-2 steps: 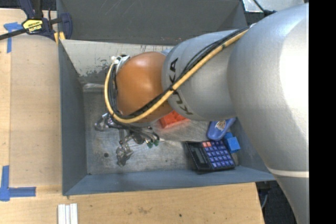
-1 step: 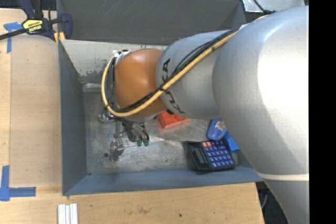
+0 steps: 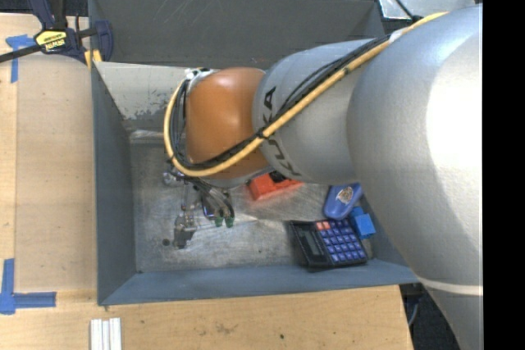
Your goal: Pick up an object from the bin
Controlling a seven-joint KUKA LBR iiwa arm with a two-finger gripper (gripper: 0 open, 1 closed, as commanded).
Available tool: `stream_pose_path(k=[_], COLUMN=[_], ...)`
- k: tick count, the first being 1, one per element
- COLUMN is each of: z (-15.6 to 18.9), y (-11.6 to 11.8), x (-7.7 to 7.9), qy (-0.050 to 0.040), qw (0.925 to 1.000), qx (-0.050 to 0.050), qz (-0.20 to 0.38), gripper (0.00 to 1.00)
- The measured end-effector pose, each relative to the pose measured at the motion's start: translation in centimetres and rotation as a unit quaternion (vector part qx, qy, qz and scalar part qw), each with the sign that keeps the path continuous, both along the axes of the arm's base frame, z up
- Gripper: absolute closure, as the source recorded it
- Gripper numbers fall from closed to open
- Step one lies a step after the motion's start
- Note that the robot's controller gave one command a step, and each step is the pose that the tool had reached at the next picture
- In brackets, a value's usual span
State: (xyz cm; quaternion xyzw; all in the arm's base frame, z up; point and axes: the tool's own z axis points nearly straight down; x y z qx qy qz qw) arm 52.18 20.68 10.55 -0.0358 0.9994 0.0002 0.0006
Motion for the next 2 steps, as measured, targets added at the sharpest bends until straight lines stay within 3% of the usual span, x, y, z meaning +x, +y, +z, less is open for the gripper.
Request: stream_pose_path(k=[1,2], z=[-1.6,-2.6], y=[-3.0,-10.4], x=[-2.2,-2.5], qy=[-0.0037,0.0005], qw=[0.9922,0.9884], qx=[0.001,-0.001], qz=[0.124,0.152], gripper=[0.0,0.0])
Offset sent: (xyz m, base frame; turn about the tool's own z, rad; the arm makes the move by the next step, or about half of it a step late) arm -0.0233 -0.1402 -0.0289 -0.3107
